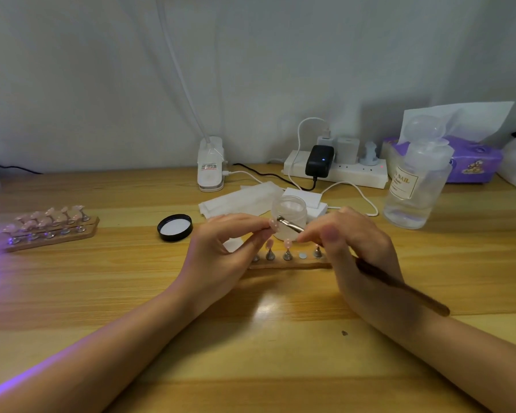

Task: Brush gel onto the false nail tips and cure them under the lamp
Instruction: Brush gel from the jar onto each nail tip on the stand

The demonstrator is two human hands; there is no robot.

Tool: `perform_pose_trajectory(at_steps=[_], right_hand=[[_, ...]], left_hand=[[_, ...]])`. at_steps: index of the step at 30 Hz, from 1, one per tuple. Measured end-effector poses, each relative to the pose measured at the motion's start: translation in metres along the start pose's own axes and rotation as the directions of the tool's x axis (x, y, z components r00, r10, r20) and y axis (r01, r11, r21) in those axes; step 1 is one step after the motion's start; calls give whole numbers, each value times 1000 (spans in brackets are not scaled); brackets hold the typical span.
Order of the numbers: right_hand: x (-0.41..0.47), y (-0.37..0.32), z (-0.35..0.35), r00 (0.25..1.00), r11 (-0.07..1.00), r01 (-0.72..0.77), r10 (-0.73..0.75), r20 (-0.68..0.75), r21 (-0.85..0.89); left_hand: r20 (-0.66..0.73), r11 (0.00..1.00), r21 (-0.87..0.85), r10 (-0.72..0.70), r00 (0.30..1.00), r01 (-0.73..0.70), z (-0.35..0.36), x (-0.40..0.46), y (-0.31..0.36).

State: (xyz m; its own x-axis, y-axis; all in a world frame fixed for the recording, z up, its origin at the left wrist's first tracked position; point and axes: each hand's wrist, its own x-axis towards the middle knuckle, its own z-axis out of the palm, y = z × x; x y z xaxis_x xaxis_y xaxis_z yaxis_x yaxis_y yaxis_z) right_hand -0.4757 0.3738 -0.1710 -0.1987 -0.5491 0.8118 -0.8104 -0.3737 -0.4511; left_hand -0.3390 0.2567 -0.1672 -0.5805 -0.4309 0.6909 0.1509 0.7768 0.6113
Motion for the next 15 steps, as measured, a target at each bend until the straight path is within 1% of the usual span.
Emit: perform_pose_trajectory(at_steps=[1,3,5,8,10,12,15], right_hand=[[0,0,1,998,998,56,-55,16,-33],[0,2,2,994,993,102,-101,33,-58],[-2,2,1,997,996,76,-76,13,-48],[-3,2,-1,1000,999,11,-10,-8,33],[-4,1,-1,1000,998,3,-1,-27,62],[-3,1,-1,999,998,2,1,-43,67],[-2,1,1,1000,999,-28,28,-9,35]], left_hand=[[-2,1000,16,7,1000,-7,0,0,0],[-4,999,29,15,1000,-15,1,0,0],[0,999,31,13,1000,-13,2,0,-1],[3,1000,30,9,1000,-10,1,-1,-1],[4,1000,23,2,1000,-2,1,-1,0],[6,1000,25,0,1000,0,1,-1,1],[16,1000,31,2,1000,-2,1,0,0]])
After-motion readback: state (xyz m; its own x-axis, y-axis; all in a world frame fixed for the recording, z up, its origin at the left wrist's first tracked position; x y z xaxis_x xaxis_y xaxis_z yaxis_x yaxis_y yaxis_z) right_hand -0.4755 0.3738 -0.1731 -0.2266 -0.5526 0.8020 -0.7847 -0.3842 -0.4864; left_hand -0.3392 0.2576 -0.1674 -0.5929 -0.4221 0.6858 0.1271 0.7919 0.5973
